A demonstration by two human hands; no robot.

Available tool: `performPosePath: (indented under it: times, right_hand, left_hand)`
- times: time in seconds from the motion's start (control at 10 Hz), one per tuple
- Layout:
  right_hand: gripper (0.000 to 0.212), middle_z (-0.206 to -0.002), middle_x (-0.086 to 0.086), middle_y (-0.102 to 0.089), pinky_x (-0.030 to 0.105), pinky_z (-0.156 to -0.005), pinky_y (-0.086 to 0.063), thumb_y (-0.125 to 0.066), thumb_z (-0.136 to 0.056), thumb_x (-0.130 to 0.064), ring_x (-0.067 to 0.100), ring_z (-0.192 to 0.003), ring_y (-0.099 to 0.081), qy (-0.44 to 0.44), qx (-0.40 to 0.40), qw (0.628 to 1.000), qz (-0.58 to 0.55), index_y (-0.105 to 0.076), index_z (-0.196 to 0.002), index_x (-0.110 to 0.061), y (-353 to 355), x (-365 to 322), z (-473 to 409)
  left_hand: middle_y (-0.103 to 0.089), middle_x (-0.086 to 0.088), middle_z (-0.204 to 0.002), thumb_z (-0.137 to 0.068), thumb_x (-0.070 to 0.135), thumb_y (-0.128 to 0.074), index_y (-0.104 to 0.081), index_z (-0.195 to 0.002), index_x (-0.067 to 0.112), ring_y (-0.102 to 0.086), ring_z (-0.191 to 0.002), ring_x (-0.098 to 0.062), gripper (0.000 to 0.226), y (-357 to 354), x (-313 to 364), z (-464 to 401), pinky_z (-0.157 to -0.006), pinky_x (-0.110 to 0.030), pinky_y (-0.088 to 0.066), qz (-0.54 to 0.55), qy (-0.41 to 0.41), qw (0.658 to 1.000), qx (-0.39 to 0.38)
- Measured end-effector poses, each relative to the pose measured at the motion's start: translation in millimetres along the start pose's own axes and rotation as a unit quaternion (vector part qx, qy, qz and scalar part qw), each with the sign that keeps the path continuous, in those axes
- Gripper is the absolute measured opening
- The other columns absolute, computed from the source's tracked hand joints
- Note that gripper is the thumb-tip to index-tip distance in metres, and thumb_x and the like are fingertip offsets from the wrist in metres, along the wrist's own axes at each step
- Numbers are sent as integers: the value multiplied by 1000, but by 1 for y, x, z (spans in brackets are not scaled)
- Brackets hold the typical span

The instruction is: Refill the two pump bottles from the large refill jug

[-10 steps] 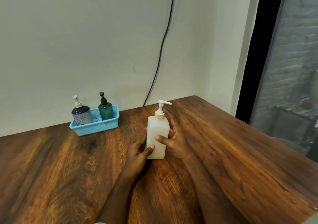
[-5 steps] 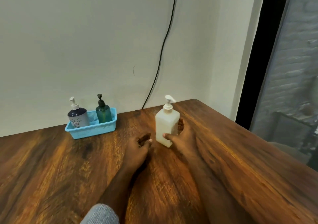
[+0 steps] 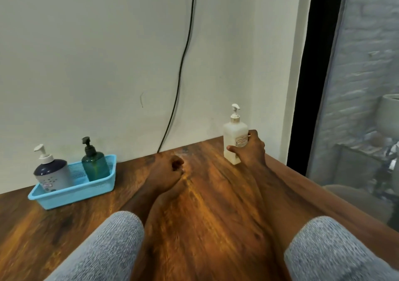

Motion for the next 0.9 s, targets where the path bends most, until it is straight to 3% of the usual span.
performPosePath:
  times: [0.1, 0.3, 0.6, 0.7, 0.8, 0.9]
  right_hand:
    - [76, -120, 3, -65, 49, -94, -55, -95, -61, -29, 26, -111, -63, 8, -9, 1000, 5, -48, -119, -20, -12, 5, -16]
    - [76, -120, 5, -64, 47, -92, -55, -96, -61, -27, 28, -111, -62, 12, -17, 1000, 8, -47, -119, -17, -26, 15, -34]
    - [86, -125, 7, -62, 48, -96, -54, -96, -61, -32, 28, -114, -61, -3, -21, 1000, 4, -45, -128, -17, -31, 21, -38]
    - [91, -128, 10, -58, 43, -97, -51, -96, -61, -31, 29, -119, -57, -7, -21, 1000, 21, -43, -134, -14, -21, 14, -27]
    - [88, -131, 12, -55, 40, -98, -46, -94, -65, -27, 30, -122, -54, -1, -27, 999, 23, -43, -136, -12, -9, 5, -17]
    - [83, -132, 12, -54, 41, -98, -47, -93, -67, -24, 30, -121, -55, 1, -21, 1000, 22, -44, -134, -14, 8, -11, 4]
  left_hand:
    - [-73, 0, -104, -84, 20, -73, -73, -111, 16, -67, -94, -11, 27, -4, 10, -15, -90, -31, -56, -14, -25, 1000, 7]
    - [-73, 0, -104, -86, 17, -70, -72, -115, 13, -67, -92, -9, 29, -10, 20, -30, -78, -14, -48, -17, -65, 998, -1]
    - [-73, -1, -104, -87, 21, -73, -72, -116, 13, -67, -94, -10, 30, -1, 12, -31, -87, -25, -55, -20, -59, 998, 9]
    - [-73, -2, -103, -87, 21, -72, -72, -114, 13, -67, -92, -10, 27, 11, 17, -26, -83, -20, -53, -14, -56, 998, 10]
    - [-74, -2, -101, -87, 19, -73, -73, -112, 13, -66, -89, -8, 25, 30, 28, -17, -73, -6, -44, -24, -60, 998, 20]
    - [-74, -2, -101, -88, 18, -72, -72, -112, 12, -67, -89, -9, 26, 56, 40, -1, -74, -7, -44, -10, -47, 998, 29]
Point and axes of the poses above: each hand's wrist, its own z-axis away from the middle knuckle, its own y-axis out of the back of the hand, x = y × z, the point moved 5 cm from there along -z, towards the middle knuckle
